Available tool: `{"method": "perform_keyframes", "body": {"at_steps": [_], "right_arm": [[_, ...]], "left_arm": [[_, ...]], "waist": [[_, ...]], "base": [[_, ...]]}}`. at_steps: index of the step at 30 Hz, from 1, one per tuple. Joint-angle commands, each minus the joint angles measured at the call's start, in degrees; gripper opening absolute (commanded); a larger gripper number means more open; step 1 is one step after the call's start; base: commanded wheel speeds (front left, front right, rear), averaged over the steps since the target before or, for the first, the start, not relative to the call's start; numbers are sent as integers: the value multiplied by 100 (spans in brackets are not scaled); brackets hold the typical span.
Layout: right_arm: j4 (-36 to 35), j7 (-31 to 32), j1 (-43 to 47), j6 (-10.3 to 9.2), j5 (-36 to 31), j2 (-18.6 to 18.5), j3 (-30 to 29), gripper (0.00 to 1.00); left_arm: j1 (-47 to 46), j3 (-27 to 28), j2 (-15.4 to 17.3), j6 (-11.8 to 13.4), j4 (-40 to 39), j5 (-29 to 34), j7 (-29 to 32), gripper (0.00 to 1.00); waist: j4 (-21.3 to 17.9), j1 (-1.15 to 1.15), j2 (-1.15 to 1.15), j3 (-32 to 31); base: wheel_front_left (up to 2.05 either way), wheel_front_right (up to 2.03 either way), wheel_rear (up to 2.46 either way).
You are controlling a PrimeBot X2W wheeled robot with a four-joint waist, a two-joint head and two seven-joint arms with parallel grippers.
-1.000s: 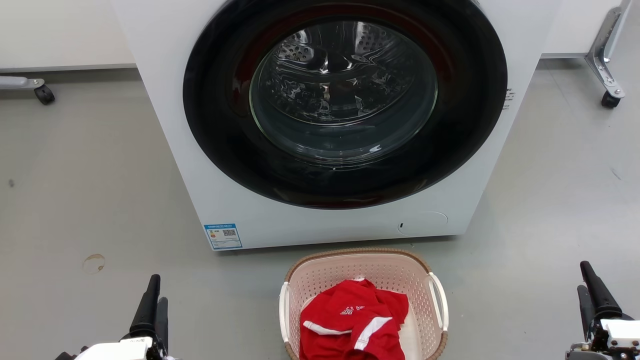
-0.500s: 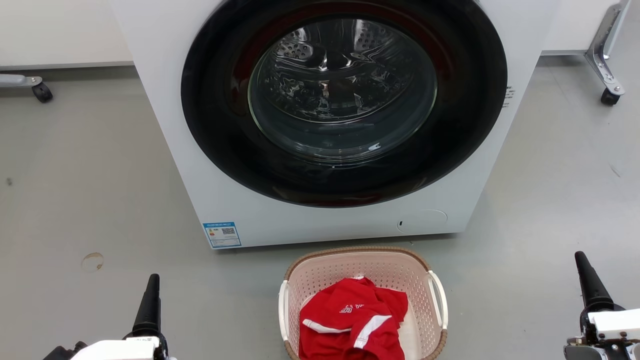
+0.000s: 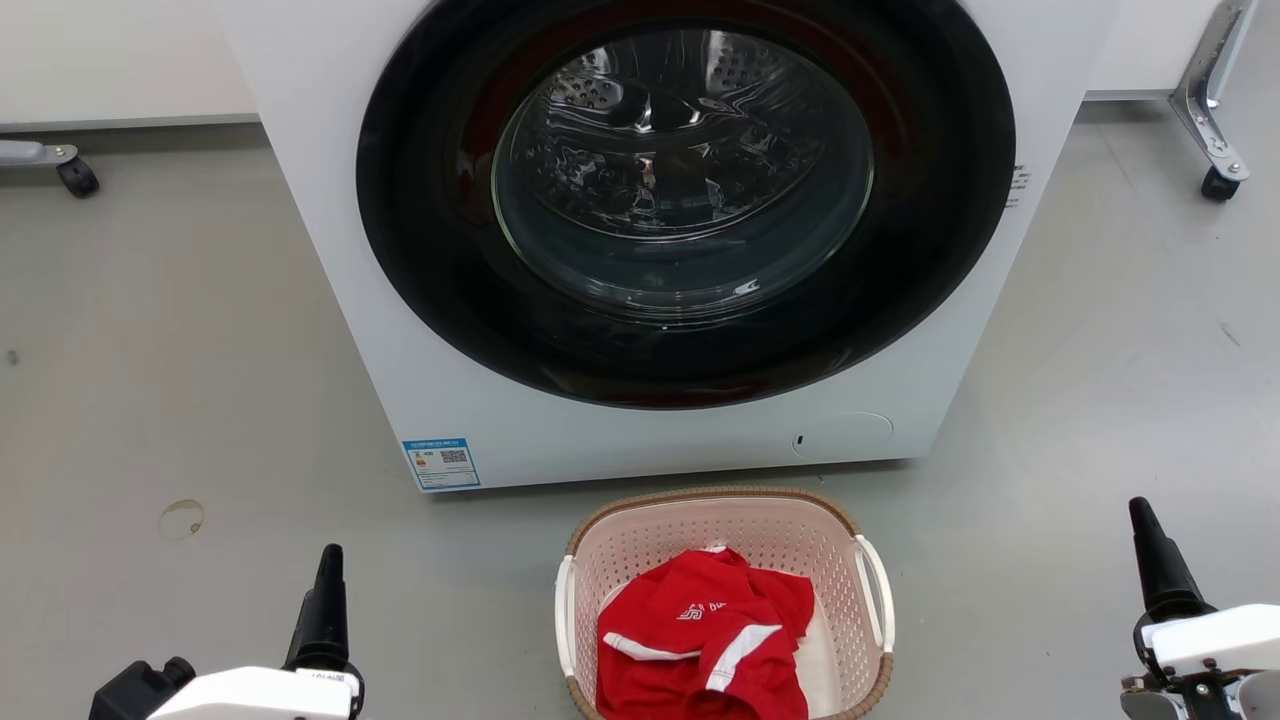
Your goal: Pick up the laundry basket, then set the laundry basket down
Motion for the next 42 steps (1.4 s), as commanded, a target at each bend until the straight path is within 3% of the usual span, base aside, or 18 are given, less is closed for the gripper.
{"method": "perform_keyframes", "body": {"at_steps": [1,15,42], "right_arm": [[-101,-110,-340,14,-253,-165,45,100],[60,-345,-443,18,-1390,-185,89,100],[249,-783,-688,25,-2950,-249,421,100]], "left_arm": [[-235,22,64,27,-158,238,-88,100],[-271,-86,81,144,-138,1314,-327,100],[-315,-264,112,309,-122,3007,-772,100]], "waist": [[-2,-1,0,5],[-21,-1,0,34],[-51,-1,0,54]], "base": [[0,0,0],[0,0,0],[0,0,0]]}}
